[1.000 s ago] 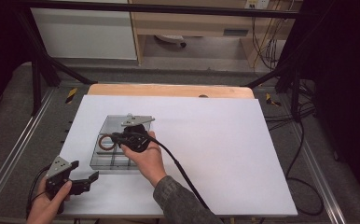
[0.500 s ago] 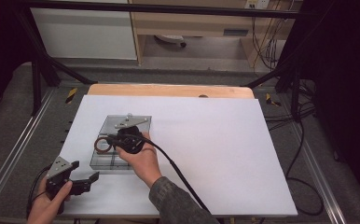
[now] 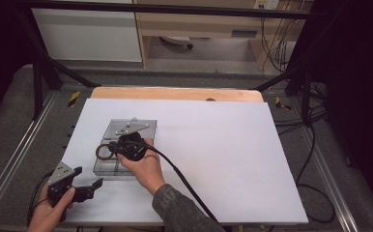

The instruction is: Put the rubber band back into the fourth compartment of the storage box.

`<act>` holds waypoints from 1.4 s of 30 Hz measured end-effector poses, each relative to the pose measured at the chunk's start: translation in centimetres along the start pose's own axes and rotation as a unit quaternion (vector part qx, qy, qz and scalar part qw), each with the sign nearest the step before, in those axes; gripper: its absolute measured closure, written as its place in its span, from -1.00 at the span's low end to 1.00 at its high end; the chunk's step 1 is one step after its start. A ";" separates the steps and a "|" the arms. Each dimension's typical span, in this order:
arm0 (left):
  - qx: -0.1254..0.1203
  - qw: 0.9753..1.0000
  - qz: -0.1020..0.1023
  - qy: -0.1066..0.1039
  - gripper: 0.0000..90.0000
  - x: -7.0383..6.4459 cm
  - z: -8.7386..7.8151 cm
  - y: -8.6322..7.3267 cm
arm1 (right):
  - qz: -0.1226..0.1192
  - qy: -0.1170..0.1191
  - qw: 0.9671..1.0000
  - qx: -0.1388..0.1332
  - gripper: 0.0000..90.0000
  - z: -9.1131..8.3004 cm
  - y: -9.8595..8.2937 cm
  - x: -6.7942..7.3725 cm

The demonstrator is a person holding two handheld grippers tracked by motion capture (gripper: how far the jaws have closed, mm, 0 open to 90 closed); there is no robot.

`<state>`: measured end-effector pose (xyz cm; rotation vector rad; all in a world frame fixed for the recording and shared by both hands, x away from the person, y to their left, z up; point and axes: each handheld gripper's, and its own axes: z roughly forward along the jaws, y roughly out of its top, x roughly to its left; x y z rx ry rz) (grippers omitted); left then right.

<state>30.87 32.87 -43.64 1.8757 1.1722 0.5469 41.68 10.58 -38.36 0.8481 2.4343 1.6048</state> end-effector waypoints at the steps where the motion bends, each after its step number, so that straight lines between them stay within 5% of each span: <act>1: 0.000 1.000 0.000 0.000 -0.84 0.0 0.0 0.0 | 0.000 0.000 1.000 0.001 0.87 0.0 0.0 0.0; 42: 0.002 1.000 0.003 -0.003 -0.84 -0.1 0.1 0.0 | -0.033 -0.032 0.998 0.049 0.87 2.1 -1.1 0.5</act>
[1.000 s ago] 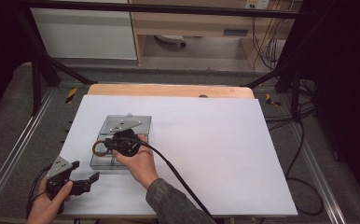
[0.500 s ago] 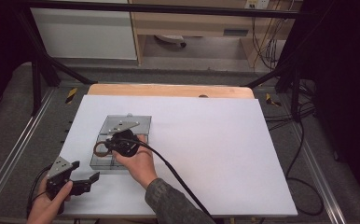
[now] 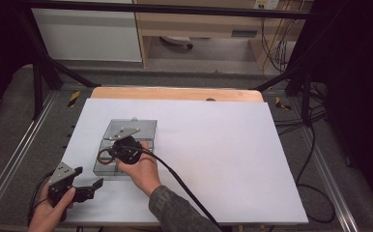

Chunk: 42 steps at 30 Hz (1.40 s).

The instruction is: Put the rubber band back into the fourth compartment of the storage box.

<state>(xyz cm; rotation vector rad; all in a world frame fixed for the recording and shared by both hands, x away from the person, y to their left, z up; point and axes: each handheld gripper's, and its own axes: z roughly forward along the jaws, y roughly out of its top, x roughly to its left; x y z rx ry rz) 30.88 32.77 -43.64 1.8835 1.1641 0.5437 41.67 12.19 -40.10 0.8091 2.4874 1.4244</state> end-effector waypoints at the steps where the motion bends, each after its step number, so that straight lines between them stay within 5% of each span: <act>1: 0.000 1.000 0.000 -0.001 -0.84 0.0 0.0 0.0 | -0.003 -0.001 1.000 0.000 0.87 0.0 0.0 0.1; 25: 0.000 1.000 -0.002 0.000 -0.84 0.0 0.0 0.0 | -0.015 -0.003 0.999 0.028 0.85 1.1 -0.7 0.8; 30: 0.000 1.000 -0.001 0.000 -0.84 0.0 0.0 0.0 | -0.009 0.007 0.999 0.035 0.65 1.5 -0.9 1.0; 42: 0.000 1.000 0.001 0.000 -0.84 0.0 0.0 0.0 | -0.017 0.002 0.999 0.027 0.60 0.7 -0.8 1.2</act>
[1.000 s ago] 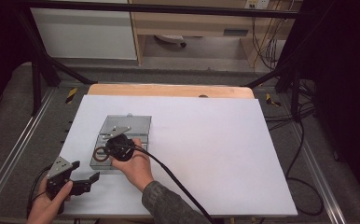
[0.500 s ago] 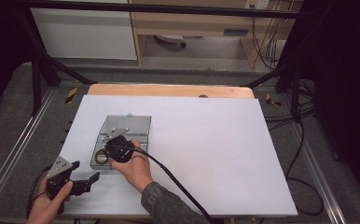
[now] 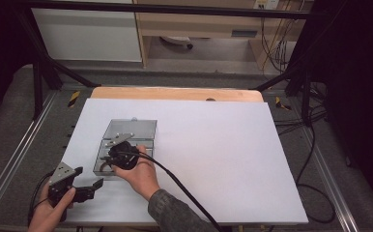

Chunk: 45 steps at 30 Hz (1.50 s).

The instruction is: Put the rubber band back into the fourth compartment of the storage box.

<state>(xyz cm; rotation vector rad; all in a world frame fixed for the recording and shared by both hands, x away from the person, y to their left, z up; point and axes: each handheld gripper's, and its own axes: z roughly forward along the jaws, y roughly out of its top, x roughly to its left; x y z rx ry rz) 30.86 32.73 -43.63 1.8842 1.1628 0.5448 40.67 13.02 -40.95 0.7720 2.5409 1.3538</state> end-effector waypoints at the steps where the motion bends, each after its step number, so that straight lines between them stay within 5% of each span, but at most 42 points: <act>1: 0.000 1.000 0.000 0.000 -0.84 0.0 0.0 0.0 | 0.000 0.000 1.000 0.000 0.59 -0.1 0.0 0.0; 26: -0.001 1.000 -0.002 0.002 -0.84 0.0 0.0 0.0 | 0.023 -0.036 0.999 -0.012 -0.13 -2.2 0.4 -1.1; 37: -0.001 1.000 -0.002 0.002 -0.84 0.0 0.0 0.0 | 0.033 -0.051 0.998 -0.014 -0.63 -3.6 0.8 -1.9; 45: -0.005 1.000 -0.003 0.003 -0.84 0.0 -0.1 -0.1 | 0.021 -0.055 0.998 -0.014 -0.79 -5.1 0.7 -2.9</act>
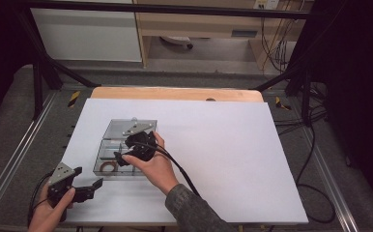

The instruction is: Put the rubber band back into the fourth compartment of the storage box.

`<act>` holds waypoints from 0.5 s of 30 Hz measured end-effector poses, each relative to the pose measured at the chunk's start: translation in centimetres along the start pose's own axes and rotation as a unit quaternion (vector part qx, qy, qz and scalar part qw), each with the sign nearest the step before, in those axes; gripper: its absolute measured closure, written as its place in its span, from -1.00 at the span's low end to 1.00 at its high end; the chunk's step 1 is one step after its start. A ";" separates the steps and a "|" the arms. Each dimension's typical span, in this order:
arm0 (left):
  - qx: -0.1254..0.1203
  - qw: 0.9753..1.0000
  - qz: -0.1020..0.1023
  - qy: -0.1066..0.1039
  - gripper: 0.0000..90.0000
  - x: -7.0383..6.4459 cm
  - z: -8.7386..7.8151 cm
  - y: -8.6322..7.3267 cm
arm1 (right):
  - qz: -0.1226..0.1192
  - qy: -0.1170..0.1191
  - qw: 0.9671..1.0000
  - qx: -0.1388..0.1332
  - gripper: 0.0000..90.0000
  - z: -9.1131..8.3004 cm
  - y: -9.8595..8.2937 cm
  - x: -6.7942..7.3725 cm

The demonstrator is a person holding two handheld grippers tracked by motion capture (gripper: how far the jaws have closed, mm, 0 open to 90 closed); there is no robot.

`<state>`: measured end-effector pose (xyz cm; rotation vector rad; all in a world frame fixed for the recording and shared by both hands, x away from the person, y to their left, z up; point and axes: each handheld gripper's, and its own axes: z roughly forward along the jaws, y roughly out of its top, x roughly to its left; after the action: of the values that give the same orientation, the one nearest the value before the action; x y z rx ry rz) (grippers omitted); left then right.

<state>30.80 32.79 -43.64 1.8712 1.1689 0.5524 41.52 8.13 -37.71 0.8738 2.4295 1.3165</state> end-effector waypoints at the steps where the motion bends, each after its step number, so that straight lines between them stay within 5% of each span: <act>1: 0.001 1.000 0.000 0.000 -0.85 0.0 0.0 0.0 | 0.000 0.000 1.000 -0.001 -0.79 -0.2 0.0 -0.2; 15: -0.001 1.000 0.000 0.003 -0.85 0.0 0.0 0.0 | 0.010 -0.012 1.000 -0.024 -0.76 -4.5 -1.7 -3.3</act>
<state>30.77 32.76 -43.59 1.8697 1.1718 0.5585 41.37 2.38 -36.84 0.8982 2.3677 1.3563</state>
